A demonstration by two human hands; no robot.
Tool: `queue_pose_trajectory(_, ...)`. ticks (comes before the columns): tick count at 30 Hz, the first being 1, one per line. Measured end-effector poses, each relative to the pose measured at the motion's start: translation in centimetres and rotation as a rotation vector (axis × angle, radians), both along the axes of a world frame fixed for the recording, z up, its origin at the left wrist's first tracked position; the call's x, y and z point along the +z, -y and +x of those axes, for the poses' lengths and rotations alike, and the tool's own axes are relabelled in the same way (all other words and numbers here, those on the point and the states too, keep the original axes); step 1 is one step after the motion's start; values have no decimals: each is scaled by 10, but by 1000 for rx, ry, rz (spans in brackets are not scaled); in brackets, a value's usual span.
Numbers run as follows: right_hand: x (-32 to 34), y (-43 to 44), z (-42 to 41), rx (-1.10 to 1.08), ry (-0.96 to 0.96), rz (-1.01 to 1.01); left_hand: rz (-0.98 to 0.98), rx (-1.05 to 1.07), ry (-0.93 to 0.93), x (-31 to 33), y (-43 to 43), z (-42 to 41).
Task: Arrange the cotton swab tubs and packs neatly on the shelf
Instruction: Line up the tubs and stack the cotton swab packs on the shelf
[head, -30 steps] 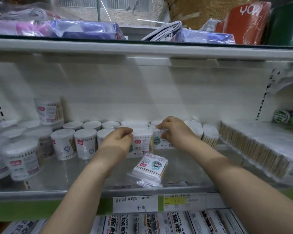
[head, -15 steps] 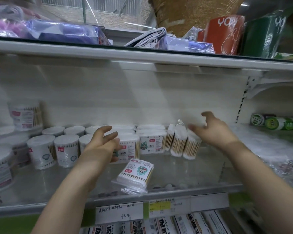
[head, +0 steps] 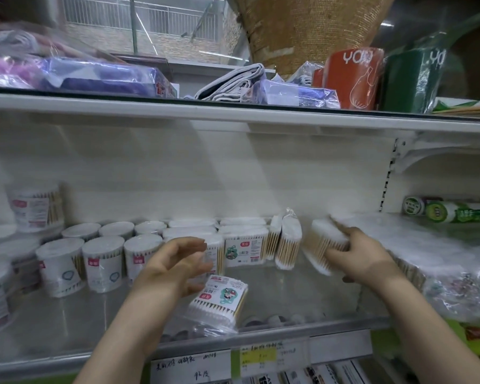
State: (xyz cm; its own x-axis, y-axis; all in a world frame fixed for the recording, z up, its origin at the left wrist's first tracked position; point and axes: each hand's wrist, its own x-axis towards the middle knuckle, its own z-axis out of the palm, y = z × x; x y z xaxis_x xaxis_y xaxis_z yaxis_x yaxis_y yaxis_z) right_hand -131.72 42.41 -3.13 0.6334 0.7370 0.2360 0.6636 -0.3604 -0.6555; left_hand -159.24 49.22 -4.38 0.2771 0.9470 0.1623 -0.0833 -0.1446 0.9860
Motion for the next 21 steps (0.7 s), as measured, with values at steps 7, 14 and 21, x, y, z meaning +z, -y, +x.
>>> queue_pose_trajectory(7,18,23,-8,-66,-49,401,-9,-78,134,3,2,-4)
queue_pose_trajectory(14,6,37,-69,157,307,666,58,-151,214,7,13,-5)
queue_pose_trajectory(21,-59,12,-88,376,474,805,80,-186,57,-3,32,-1)
